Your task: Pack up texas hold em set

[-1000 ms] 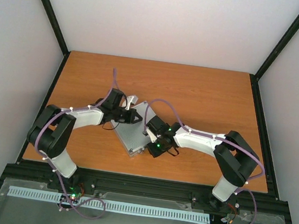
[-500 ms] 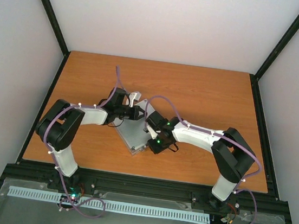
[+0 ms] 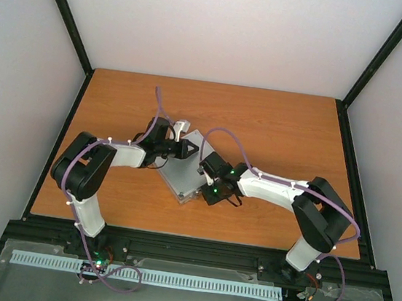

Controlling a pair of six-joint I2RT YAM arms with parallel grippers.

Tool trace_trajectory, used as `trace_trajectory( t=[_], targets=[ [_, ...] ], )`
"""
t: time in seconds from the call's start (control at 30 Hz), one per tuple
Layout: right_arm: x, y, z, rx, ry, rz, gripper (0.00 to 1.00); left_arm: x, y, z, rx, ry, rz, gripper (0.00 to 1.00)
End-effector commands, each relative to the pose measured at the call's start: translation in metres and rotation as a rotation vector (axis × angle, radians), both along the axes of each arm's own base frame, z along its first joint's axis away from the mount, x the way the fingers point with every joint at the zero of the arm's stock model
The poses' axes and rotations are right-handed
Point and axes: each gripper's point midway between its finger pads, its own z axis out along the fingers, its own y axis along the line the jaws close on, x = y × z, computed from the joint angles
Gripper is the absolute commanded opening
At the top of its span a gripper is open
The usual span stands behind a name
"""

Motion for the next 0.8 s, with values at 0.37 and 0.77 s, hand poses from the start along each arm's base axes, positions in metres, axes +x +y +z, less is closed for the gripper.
trace_trajectory(
  t=[0.37,0.77],
  targets=[
    [0.065,0.053,0.09,0.274,-0.323,-0.042,0.15,-0.097,0.032,-0.141,0.316,0.454,-0.013,0.01],
    [0.066,0.043,0.06,0.19,-0.309,-0.054,0.22,-0.1,0.017,-0.114,0.316,0.408,-0.055,0.01]
  ],
)
